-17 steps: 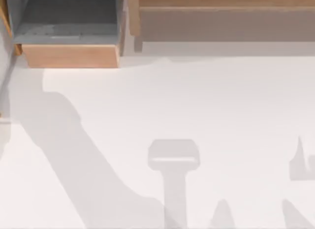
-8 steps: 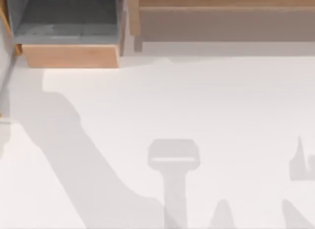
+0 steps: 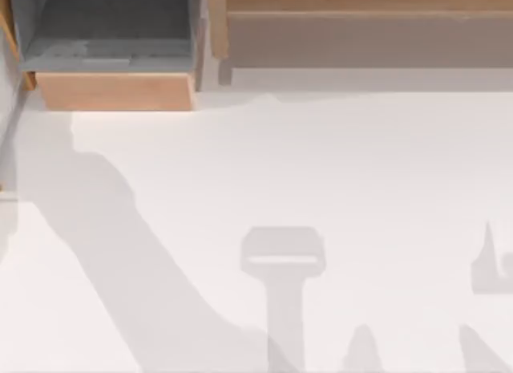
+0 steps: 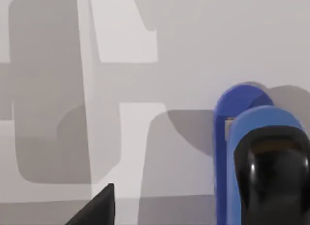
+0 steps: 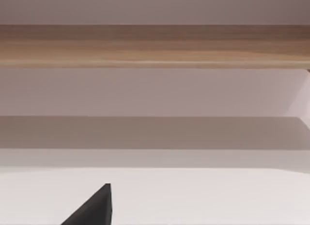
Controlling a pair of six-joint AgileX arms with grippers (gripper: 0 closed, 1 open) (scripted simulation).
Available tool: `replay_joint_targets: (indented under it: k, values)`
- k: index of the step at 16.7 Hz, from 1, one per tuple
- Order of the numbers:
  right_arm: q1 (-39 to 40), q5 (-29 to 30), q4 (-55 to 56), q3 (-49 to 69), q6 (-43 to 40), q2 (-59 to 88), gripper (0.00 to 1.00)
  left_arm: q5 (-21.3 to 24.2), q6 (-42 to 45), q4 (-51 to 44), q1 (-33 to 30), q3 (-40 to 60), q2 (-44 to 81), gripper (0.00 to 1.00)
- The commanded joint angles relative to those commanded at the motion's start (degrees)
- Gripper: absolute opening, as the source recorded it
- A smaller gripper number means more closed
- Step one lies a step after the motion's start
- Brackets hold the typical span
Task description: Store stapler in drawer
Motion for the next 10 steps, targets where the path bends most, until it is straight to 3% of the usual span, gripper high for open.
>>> replay_joint_targets:
  k: [5, 10]
  values:
    - [0.0, 0.0, 0.0, 0.0, 0.0, 0.0, 1.0, 5.74, 11.75, 15.86, 1.43, -8.02, -7.56, 1.0]
    - [0.0, 0.0, 0.0, 0.0, 0.0, 0.0, 1.0, 13.17, 28.39, 41.25, 7.3, -20.43, -17.1, 1.0]
